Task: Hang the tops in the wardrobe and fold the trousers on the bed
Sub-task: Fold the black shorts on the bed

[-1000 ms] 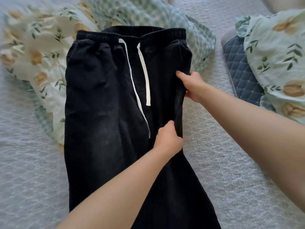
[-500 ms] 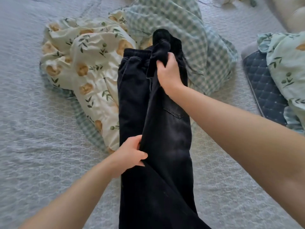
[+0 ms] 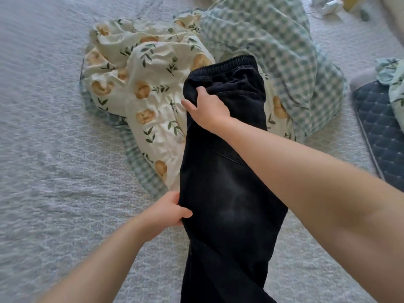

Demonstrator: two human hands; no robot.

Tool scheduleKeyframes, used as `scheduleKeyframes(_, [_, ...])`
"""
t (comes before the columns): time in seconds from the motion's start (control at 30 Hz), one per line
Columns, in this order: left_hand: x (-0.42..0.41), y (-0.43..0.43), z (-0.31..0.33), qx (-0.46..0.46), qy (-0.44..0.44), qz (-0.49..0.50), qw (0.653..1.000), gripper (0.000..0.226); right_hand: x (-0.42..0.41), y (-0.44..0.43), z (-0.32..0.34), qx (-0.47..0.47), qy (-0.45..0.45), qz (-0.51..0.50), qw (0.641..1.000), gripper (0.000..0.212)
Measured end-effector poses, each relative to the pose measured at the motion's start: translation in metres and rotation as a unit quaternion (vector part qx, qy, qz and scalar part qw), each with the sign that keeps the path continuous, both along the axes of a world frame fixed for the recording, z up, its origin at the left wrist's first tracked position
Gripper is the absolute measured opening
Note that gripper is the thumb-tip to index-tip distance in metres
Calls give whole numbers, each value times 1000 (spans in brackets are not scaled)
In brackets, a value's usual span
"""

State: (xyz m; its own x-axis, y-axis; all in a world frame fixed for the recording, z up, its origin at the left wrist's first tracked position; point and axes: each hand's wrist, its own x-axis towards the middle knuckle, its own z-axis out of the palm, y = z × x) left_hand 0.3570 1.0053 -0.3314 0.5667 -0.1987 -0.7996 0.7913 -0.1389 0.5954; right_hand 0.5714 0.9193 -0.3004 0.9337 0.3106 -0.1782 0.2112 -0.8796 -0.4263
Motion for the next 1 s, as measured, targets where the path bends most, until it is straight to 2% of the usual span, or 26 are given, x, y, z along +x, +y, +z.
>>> scheduleKeyframes(0.07, [1, 0, -4, -7, 5, -25, 1000, 40, 5, 0, 4, 43, 81, 18, 996, 59])
scheduleKeyframes(0.1, [3, 1, -3, -12, 1, -33, 999, 35, 9, -1, 10, 82, 92, 13, 992, 53])
scheduleKeyframes(0.13, [8, 2, 0, -15, -6, -36, 999, 29, 15, -5, 17, 120, 80, -3, 990, 46])
scheduleKeyframes(0.2, [24, 9, 5, -15, -27, -5, 1000, 22, 29, -21, 32, 155, -2, -49, 987, 33])
scheduleKeyframes(0.27, [47, 16, 9, -21, -48, 57, 997, 28, 47, -46, 36, 109, -97, -100, 984, 24])
scheduleKeyframes(0.3, [61, 18, 10, -26, -57, 90, 994, 32, 54, -58, 33, 79, -113, -125, 982, 24])
scheduleKeyframes(0.37, [92, 17, 12, -24, -76, 142, 987, 37, 63, -76, 23, 29, -87, -169, 981, 36])
scheduleKeyframes(0.43, [123, 11, 16, -25, -93, 201, 975, 35, 64, -87, 15, -7, -60, -208, 976, 58])
scheduleKeyframes(0.5, [152, 4, 21, -43, -103, 263, 958, 33, 61, -95, 10, 13, -38, -253, 967, 72])
scheduleKeyframes(0.6, [180, -3, 26, -14, -118, 277, 954, 29, 56, -109, -6, 36, 0, -295, 955, 79])
scheduleKeyframes(0.67, [191, -5, 23, 20, -139, 282, 949, 22, 55, -118, -17, 66, 34, -284, 956, 68])
scheduleKeyframes(0.73, [198, -6, 20, 44, -180, 292, 938, 19, 62, -130, -22, 185, 53, -280, 940, 42])
scheduleKeyframes(0.8, [205, -6, 19, 54, -222, 297, 927, 21, 76, -145, -19, 285, 33, -299, 910, 17])
scheduleKeyframes(0.9, [211, -8, 15, 78, -240, 289, 924, 30, 87, -157, -21, 286, 14, -283, 916, 12])
scheduleKeyframes(1.0, [210, -12, 4, 122, -223, 301, 919, 23, 88, -157, -38, 268, 32, -285, 919, 15])
